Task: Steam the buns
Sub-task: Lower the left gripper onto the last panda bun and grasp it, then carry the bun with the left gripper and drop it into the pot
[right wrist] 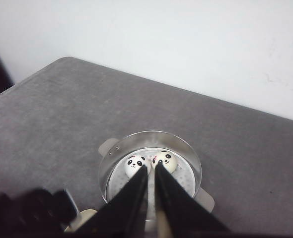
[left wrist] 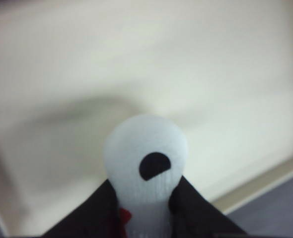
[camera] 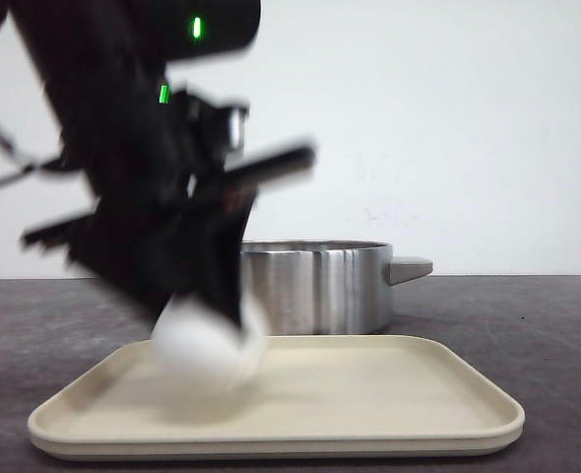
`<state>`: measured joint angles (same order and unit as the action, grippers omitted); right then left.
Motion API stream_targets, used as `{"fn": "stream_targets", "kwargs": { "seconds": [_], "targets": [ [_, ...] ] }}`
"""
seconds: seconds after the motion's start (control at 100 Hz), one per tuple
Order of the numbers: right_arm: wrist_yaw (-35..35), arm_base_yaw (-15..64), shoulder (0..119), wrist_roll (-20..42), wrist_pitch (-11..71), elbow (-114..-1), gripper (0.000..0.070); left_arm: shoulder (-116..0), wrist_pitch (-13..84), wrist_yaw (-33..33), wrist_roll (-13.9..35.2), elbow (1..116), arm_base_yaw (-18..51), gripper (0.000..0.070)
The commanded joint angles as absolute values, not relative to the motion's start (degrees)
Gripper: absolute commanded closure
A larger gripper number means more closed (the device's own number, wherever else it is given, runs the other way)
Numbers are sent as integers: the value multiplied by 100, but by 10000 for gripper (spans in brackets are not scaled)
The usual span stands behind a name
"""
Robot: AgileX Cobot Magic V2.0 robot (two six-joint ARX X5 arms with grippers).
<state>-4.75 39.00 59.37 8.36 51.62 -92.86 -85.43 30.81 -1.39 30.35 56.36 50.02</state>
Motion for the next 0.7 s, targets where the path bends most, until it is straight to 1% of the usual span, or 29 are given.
{"fn": "stream_targets", "kwargs": {
  "seconds": [0.0, 0.11, 0.18, 0.29, 0.42, 0.5, 0.69],
  "targets": [
    [-497, 3953, 5977, 829, 5105, -9378, 685, -8307, 2829, -54, 2766, 6158, 5061, 693],
    [-497, 3953, 5977, 829, 5105, -9378, 685, -8206, 2738, 336, 2512, 6842, 4967, 693],
    [-497, 3953, 5979, 829, 5103, -9378, 685, -8217, 2674, 663, 2257, 7310, 4849, 693],
    [-497, 3953, 5983, 829, 5103, -9376, 685, -8322, 2263, 858, 1883, 7679, 4670, 693],
    [-497, 3953, 5988, 829, 5081, -9376, 685, -8554, 1802, 849, 1798, 7725, 4348, 693],
    [-497, 3953, 5988, 829, 5063, -9376, 685, -8801, 1835, 825, 1796, 7725, 4171, 693],
    [-499, 3953, 5990, 827, 5068, -9376, 685, -9509, 1975, 510, 1839, 7725, 3927, 693]
  ]
}}
